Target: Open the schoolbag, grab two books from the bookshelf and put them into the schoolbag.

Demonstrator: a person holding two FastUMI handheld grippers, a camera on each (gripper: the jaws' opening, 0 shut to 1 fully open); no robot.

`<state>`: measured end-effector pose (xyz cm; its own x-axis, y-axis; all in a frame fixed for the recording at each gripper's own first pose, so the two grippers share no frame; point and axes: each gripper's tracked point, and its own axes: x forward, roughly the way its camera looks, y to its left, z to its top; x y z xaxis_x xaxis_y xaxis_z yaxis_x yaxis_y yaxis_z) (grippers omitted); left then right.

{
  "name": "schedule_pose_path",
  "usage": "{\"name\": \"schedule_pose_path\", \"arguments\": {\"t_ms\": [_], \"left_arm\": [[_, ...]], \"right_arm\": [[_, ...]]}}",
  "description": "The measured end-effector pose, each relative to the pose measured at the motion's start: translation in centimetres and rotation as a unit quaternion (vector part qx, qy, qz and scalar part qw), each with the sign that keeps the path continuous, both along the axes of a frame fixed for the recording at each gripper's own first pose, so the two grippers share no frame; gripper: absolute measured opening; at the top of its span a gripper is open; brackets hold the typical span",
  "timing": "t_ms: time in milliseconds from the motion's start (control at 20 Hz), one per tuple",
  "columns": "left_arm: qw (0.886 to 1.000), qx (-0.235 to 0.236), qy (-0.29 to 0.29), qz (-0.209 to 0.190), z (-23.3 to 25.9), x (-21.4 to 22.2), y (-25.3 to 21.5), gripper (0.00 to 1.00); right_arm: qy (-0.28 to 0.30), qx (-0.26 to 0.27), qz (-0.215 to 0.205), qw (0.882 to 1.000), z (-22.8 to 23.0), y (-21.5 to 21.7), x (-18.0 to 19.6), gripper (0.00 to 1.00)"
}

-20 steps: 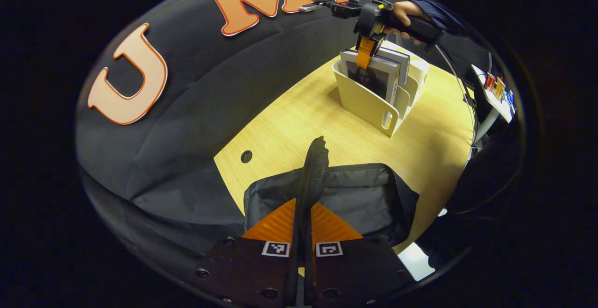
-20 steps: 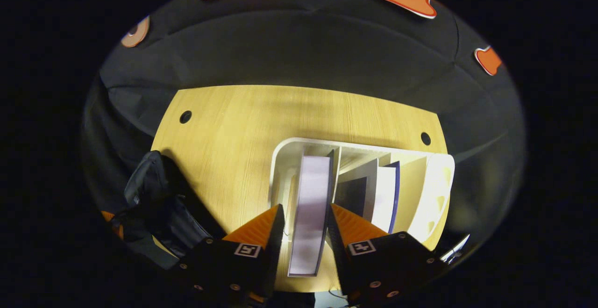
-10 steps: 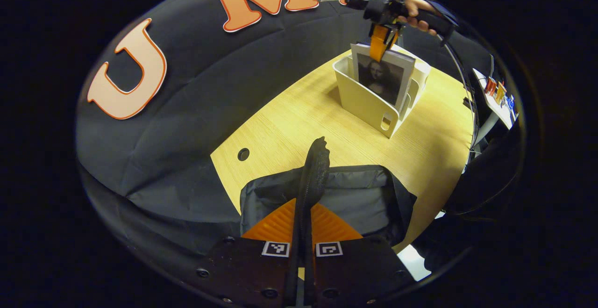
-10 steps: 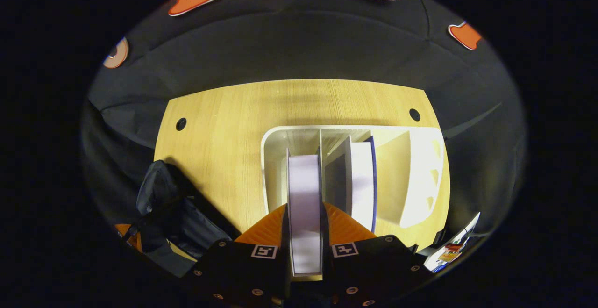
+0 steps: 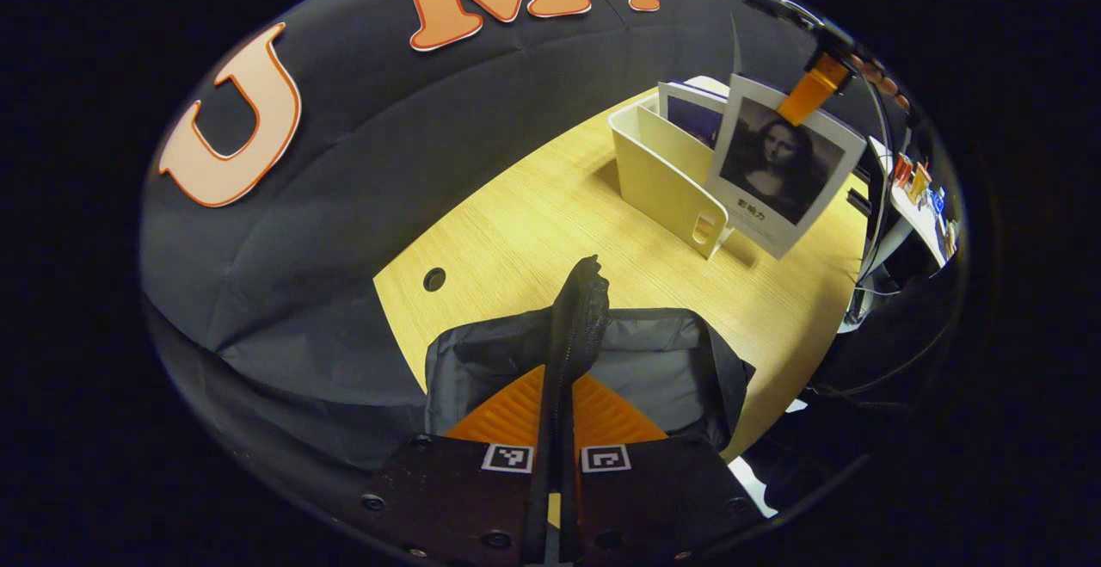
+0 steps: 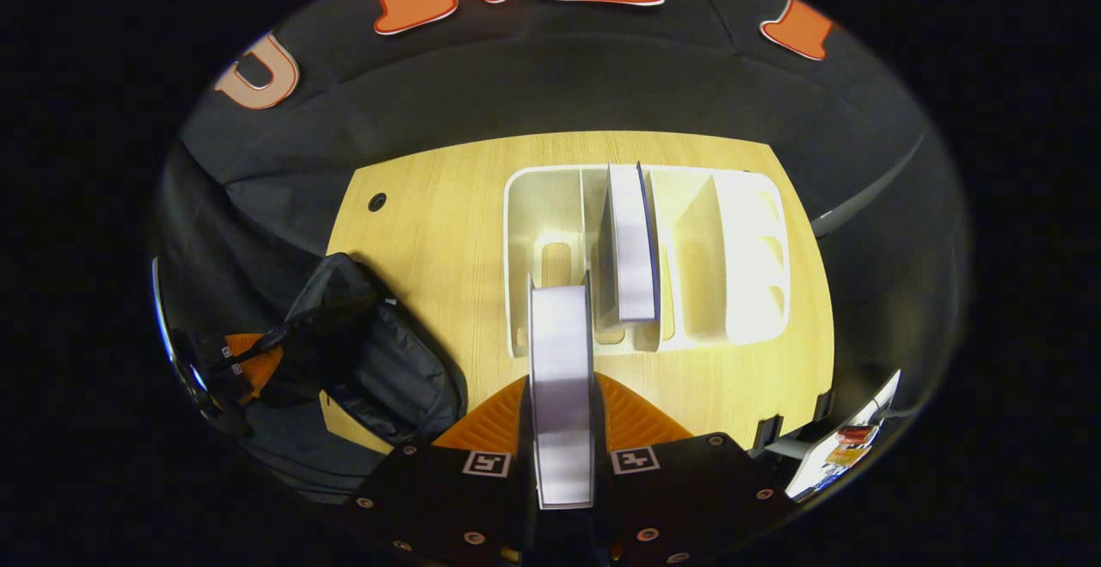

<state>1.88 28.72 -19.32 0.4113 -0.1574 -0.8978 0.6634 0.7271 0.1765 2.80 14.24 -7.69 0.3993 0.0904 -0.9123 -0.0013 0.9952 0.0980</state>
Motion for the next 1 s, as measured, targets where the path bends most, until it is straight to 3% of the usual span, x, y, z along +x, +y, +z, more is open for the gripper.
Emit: {"name": "schedule_pose_path", "arguments": {"t_ms": [150, 400, 600, 800, 1000], "left_arm": [[1.000, 0.001, 0.002, -0.002, 0.1, -0.4, 0.2, 0.06], [1.000, -0.008, 0.008, 0.004, 0.0, -0.7, 0.1, 0.06], [1.000, -0.011, 0.011, 0.004, 0.0, -0.9, 0.3, 0.06], [1.000, -0.017, 0.015, 0.008, -0.1, -0.8, 0.1, 0.06], [0.999, -0.041, 0.016, 0.025, -0.1, -0.5, -0.4, 0.06]], "right_arm": [[-0.003, 0.036, -0.001, 0.999, 0.7, 0.9, -2.8, 0.27], [-0.009, 0.063, -0.032, 0.997, 1.3, 0.4, -6.2, 0.26], [-0.006, 0.116, -0.056, 0.992, 1.0, 1.2, -8.3, 0.26], [0.002, 0.195, -0.074, 0.978, -0.7, 4.0, -9.3, 0.26], [-0.004, 0.269, -0.102, 0.958, -2.3, 7.0, -7.6, 0.25]]}}
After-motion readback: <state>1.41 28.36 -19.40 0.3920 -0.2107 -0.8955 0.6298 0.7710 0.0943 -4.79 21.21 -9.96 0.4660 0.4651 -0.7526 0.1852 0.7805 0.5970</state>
